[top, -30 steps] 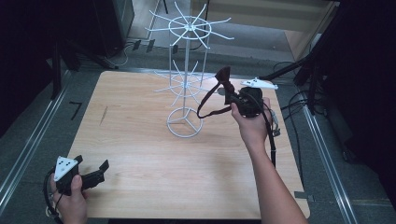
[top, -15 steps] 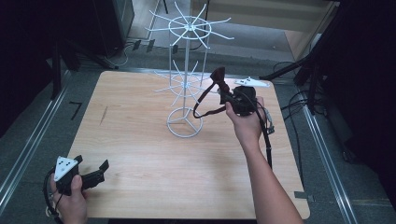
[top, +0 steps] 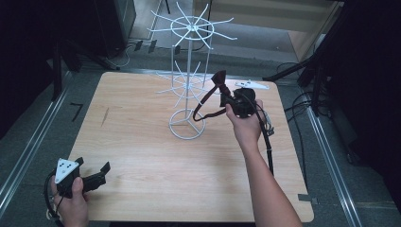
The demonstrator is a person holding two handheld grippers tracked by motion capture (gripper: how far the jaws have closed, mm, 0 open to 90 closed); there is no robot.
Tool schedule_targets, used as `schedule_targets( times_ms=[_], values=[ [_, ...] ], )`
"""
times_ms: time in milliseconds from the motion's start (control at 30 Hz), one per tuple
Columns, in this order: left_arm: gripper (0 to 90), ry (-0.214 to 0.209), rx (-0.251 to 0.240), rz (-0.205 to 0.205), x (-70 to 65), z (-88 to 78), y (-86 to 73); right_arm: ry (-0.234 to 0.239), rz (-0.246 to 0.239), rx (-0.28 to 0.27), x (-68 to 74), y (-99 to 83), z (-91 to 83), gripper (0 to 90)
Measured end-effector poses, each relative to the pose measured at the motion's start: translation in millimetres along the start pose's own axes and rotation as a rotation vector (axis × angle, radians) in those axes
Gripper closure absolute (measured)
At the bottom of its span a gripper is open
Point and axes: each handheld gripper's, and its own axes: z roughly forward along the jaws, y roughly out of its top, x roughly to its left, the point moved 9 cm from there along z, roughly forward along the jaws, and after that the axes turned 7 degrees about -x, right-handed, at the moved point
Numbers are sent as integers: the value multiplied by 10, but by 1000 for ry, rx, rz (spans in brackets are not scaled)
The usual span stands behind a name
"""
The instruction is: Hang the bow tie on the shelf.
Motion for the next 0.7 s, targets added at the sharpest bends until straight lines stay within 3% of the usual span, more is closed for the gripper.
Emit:
schedule_targets(
  times_ms=[700],
  values=[
    [19,-1,-3,-4,1,4,4,12,12,35,107,-162,185,849]
  ],
)
